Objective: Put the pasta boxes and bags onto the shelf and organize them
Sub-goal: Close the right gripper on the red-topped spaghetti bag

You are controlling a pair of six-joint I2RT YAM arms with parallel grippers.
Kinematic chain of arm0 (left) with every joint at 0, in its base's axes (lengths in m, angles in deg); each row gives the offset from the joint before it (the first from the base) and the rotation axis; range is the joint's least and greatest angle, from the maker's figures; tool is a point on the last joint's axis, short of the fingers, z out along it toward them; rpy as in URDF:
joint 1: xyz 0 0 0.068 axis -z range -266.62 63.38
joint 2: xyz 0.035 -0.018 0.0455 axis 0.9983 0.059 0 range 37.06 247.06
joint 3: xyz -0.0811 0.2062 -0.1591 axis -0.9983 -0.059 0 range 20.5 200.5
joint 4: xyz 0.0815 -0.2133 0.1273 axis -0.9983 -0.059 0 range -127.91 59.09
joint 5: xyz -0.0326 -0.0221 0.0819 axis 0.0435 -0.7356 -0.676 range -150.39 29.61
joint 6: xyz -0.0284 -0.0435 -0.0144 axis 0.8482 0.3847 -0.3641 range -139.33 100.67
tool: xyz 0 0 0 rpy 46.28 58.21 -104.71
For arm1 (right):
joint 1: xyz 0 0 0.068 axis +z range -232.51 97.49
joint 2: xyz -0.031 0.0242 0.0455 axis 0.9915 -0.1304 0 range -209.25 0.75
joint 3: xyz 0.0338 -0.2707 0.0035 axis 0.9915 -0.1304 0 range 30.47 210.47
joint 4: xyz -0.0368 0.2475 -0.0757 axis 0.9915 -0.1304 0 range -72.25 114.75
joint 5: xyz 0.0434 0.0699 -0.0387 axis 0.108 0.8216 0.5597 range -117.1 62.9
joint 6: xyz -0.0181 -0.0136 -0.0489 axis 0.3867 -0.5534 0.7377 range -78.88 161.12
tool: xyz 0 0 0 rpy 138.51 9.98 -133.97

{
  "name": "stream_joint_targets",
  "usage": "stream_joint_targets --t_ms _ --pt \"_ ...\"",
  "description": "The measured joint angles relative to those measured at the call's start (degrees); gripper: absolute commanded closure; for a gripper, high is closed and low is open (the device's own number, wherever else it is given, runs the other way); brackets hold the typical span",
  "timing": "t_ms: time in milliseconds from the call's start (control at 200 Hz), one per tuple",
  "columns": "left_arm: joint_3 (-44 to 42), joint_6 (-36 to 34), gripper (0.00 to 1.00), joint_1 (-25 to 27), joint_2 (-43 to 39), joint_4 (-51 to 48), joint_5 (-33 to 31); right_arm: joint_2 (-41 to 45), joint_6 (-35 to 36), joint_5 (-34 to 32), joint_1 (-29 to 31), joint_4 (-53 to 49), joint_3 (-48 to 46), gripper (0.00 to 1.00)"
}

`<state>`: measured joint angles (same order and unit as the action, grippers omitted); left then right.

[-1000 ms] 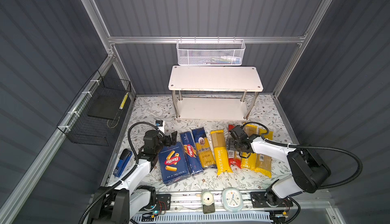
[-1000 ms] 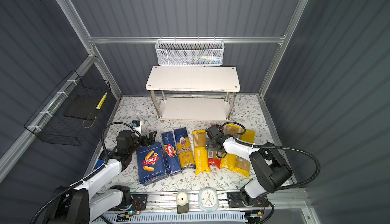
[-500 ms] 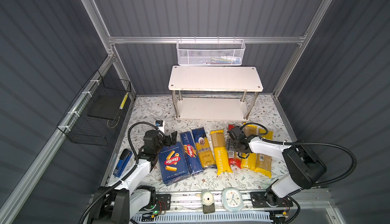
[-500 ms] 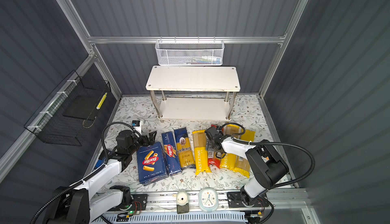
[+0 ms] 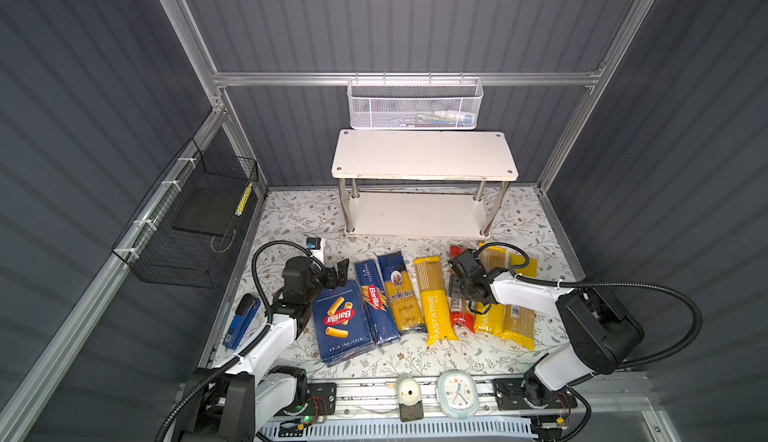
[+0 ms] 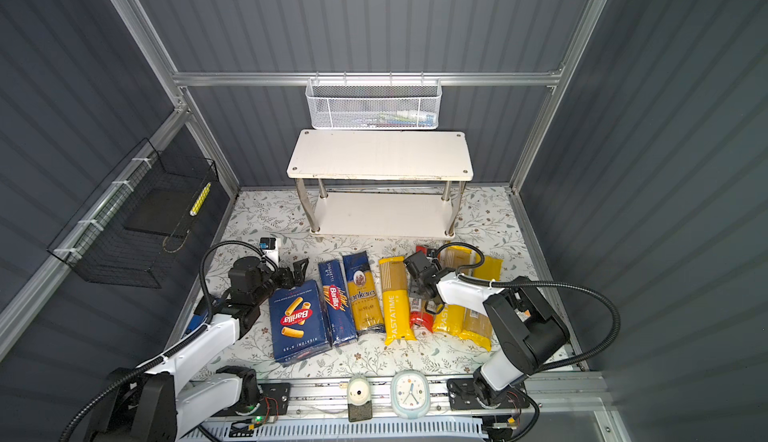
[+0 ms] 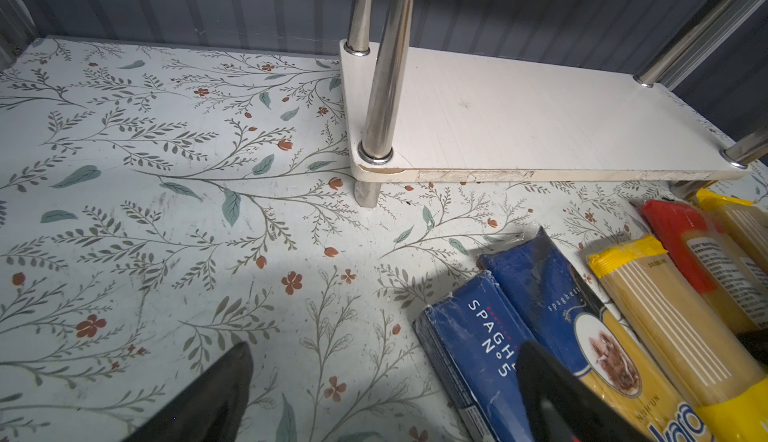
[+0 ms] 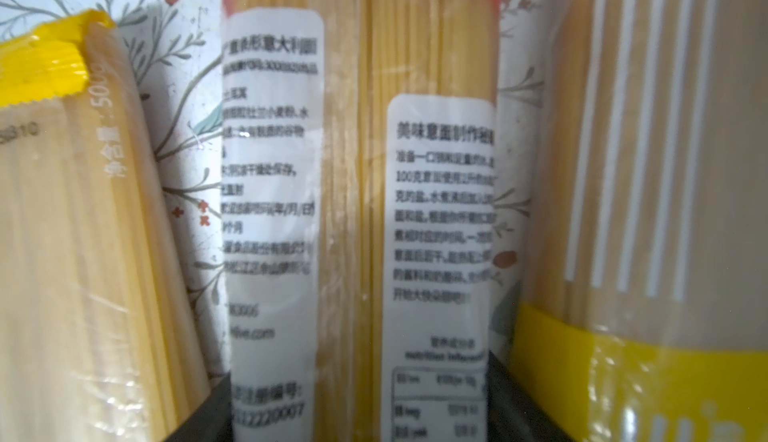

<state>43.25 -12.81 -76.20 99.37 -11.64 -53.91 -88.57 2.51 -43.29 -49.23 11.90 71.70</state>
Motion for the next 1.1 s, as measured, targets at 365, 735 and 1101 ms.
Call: stream_joint_targets --t_ms 365,735,1101 --pt "0.02 -0.09 0.0 0.0 0.5 0.0 0.24 2.51 0.13 -0.76 -0.02 3.13 -2.95 0.5" --pt "0.02 -0.09 0.01 0.0 0.39 0.0 0.22 7.96 0.79 -0.42 -0.02 3.65 -6.32 0.68" --pt "0.02 -0.09 0.01 0.0 0.33 0.0 0.2 16.24 1.6 1.7 -0.02 3.26 -10.62 0.87"
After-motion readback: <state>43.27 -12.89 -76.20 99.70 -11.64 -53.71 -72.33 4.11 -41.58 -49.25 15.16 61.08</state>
